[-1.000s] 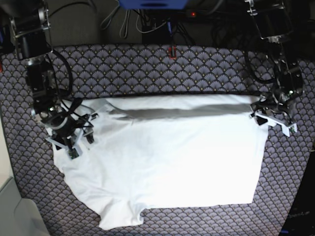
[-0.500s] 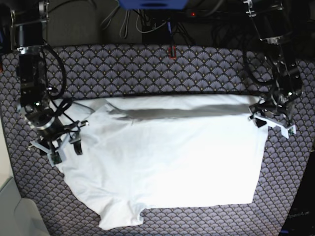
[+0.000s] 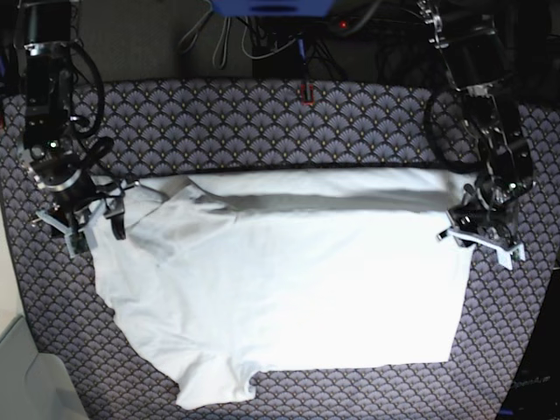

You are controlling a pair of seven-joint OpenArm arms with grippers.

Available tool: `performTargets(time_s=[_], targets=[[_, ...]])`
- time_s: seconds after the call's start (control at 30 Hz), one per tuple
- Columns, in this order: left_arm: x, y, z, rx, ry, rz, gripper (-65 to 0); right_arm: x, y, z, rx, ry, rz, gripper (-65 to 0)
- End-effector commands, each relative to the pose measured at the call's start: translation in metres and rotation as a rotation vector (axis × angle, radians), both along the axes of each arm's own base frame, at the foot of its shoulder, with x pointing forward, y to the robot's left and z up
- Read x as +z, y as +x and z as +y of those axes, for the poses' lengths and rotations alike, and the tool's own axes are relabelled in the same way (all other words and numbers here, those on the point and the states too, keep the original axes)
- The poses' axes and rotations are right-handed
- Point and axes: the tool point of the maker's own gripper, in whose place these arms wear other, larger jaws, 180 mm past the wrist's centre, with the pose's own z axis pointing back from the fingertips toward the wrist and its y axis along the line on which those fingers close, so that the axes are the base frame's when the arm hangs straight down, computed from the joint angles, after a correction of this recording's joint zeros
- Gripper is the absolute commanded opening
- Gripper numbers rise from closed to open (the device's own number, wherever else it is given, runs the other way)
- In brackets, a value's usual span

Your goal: Fold the T-shirt properly

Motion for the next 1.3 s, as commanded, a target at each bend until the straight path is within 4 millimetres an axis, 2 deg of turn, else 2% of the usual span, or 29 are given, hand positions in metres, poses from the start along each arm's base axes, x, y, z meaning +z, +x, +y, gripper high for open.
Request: performTargets(time_s=[0.0, 0.2, 0.5, 0.6, 0.7, 0.8, 0.93, 0.97, 1.1, 1.27], targets=[[0.022, 0.009, 0.005, 0.001, 0.027, -0.066, -44.9, 0.018, 0.008, -0.002, 0.009, -0.004, -0.06, -29.6], [0.017, -0.003, 0.008, 0.0, 0.04, -0.044, -44.7, 0.01, 0.001, 0.0, 0.009, -0.001, -0.039, -29.7], [0.031, -0.062, 0.036, 0.065, 0.128, -0.057, -44.6, 0.001, -0.012, -0.009, -0.014, -0.003, -0.011, -29.8], [0.026, -0.075, 0.05, 0.1, 0.139, -0.037, -44.6, 0.001, -0.016, -0.007, -0.009, -0.003, -0.009, -29.8], [0.011, -0.081, 0.057, 0.126, 0.121, 0.002, -44.4, -0.004, -0.021, -0.007, -0.009, -0.002, 0.005, -29.8], [0.007, -0.082, 0.056, 0.122, 0.114, 0.013, -38.4, -0.006, -0.021, -0.004, -0.013, 0.01, 0.008, -29.8], [0.009, -0.076, 0.056, 0.123, 0.108, 0.001, -19.9, -0.011, -0.028, 0.004, 0.04, 0.01, 0.032, -29.8], [0.011, -0.073, 0.056, 0.124, 0.11, -0.004, -17.5, -0.012, -0.028, 0.005, 0.051, 0.008, 0.035, -29.8], [0.016, -0.065, 0.056, 0.124, 0.109, -0.023, -16.9, -0.017, -0.033, 0.005, 0.055, 0.007, 0.053, -29.8], [-0.012, -0.056, 0.048, 0.112, 0.056, 0.04, -16.9, -0.019, -0.036, 0.006, 0.055, 0.008, 0.059, -29.8]])
